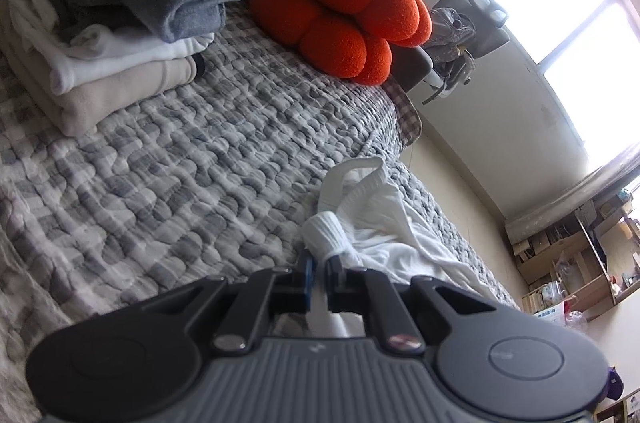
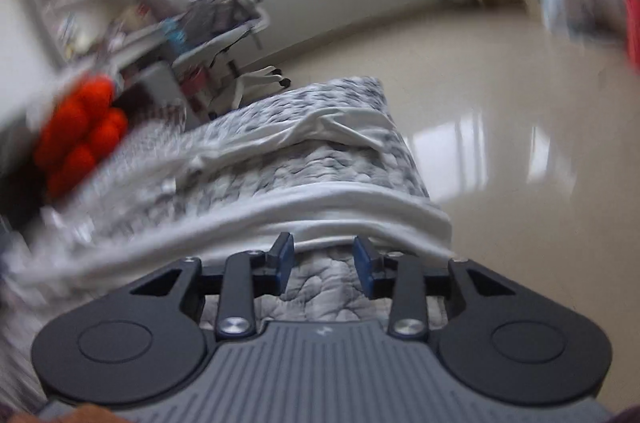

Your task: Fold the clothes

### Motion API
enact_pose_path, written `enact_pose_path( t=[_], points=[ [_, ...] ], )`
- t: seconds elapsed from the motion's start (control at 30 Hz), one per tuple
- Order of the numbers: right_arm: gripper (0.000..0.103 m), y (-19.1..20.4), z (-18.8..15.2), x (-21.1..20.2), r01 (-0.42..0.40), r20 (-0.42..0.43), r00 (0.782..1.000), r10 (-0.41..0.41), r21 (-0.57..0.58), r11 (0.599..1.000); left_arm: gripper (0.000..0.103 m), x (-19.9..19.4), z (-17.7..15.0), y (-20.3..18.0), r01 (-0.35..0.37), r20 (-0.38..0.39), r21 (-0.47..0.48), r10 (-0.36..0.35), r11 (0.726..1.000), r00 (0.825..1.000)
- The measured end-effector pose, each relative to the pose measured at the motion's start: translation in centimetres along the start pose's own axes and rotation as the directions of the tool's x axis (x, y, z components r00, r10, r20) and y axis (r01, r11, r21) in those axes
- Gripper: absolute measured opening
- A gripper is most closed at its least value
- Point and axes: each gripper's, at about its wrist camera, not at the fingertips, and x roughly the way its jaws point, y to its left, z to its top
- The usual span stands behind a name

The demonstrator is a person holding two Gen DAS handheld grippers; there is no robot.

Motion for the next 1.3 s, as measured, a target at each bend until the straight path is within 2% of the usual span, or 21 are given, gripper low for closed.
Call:
enact_pose_path(
  t=[0.07,0.17,0.3,0.33,0.37,0.47,0.57,0.7,0.73,0.8,0.83,0.87,0.9,0.97,1.1,1.17,1.2,1.23,1.27,1.3],
  points=[
    [0.038,1.8,-0.7,0.8,0.012,0.007,1.0,-0.011,-0.113,0.994,0.006,-0.2,0.1,-0.1,0.001,0.005,-0.001,-0.001,1.0,1.0],
    [0.045,3.9,-1.5,2.0,0.034,0.028,0.999,-0.028,-0.242,0.97,0.006,-0.5,0.5,-0.3,-0.001,0.015,-0.002,0.001,1.0,1.0],
    [0.045,5.3,-1.5,4.0,0.105,0.088,0.993,-0.077,-0.369,0.924,0.006,-0.5,0.8,-0.6,-0.007,0.023,0.015,0.006,1.0,1.0],
    [0.019,5.4,-1.4,4.2,0.099,0.084,0.994,-0.072,-0.381,0.919,0.006,-0.5,0.8,-0.7,-0.011,0.025,0.021,0.01,1.0,1.0],
    [0.0,5.3,-0.9,4.3,0.084,0.066,0.996,-0.064,-0.372,0.924,0.006,-0.5,0.9,-0.8,-0.012,0.027,0.025,0.012,1.0,1.0],
    [0.0,4.4,0.6,2.6,0.079,0.083,0.995,-0.056,-0.305,0.949,0.006,-1.0,1.0,-0.9,0.015,0.029,0.022,-0.016,1.0,0.999],
    [0.0,3.3,1.7,-0.5,0.058,0.126,0.992,-0.026,-0.255,0.965,0.006,-1.5,1.1,-0.3,0.084,-0.007,-0.036,-0.084,0.996,0.996],
    [0.0,3.1,1.1,-2.6,0.05,0.134,0.991,-0.012,-0.284,0.957,0.006,-1.6,0.6,0.0,0.028,0.015,0.025,-0.028,0.999,0.999],
    [0.011,3.4,0.5,-2.4,0.051,0.124,0.992,-0.013,-0.311,0.949,0.006,-1.6,0.4,0.1,0.014,0.022,0.04,-0.015,0.999,1.0],
    [0.023,4.3,-0.8,-1.6,0.049,0.093,0.996,-0.016,-0.363,0.931,0.006,-1.3,-0.3,0.4,-0.005,0.014,0.064,0.004,0.998,1.0],
    [0.04,4.7,-1.4,-1.2,0.041,0.083,0.996,-0.01,-0.384,0.922,0.006,-1.1,-0.6,0.7,-0.014,0.005,0.073,0.013,0.997,1.0],
    [0.051,5.5,-1.9,-0.8,0.042,0.084,0.996,-0.008,-0.416,0.908,0.006,-0.9,-0.9,0.9,-0.026,-0.005,0.079,0.026,0.997,1.0],
    [0.067,6.3,-2.4,-0.4,0.047,0.088,0.996,-0.008,-0.454,0.89,0.006,-0.7,-1.2,1.1,-0.038,-0.015,0.085,0.039,0.996,0.999],
    [0.07,8.0,-3.3,0.6,0.065,0.093,0.995,-0.018,-0.532,0.844,0.006,-0.3,-1.6,1.4,-0.057,-0.031,0.091,0.06,0.994,0.998],
    [0.069,10.2,-3.9,3.0,0.092,0.099,0.994,-0.037,-0.645,0.758,0.006,-0.5,-1.0,1.6,-0.052,-0.024,0.063,0.054,0.997,0.998],
    [0.062,10.6,-3.5,4.2,0.097,0.105,0.994,-0.035,-0.678,0.729,0.006,-0.4,-0.5,1.6,-0.047,-0.029,0.048,0.049,0.998,0.998],
    [0.041,10.7,-3.1,4.7,0.077,0.089,0.996,-0.022,-0.688,0.721,0.006,-0.5,-0.2,1.5,-0.044,-0.03,0.042,0.045,0.998,0.999],
    [0.007,10.8,-2.8,5.0,0.06,0.073,0.997,-0.012,-0.695,0.716,0.006,-0.6,0.0,1.2,-0.038,-0.03,0.039,0.039,0.999,0.999],
    [0.0,11.0,-2.6,5.2,0.046,0.06,0.998,-0.005,-0.701,0.712,0.006,-0.7,0.3,1.0,-0.032,-0.03,0.035,0.033,0.999,0.999],
    [0.0,11.2,-2.3,5.4,0.032,0.047,0.999,0.002,-0.707,0.707,0.006,-0.9,0.5,0.8,-0.026,-0.028,0.033,0.027,0.999,0.999]
  ],
)
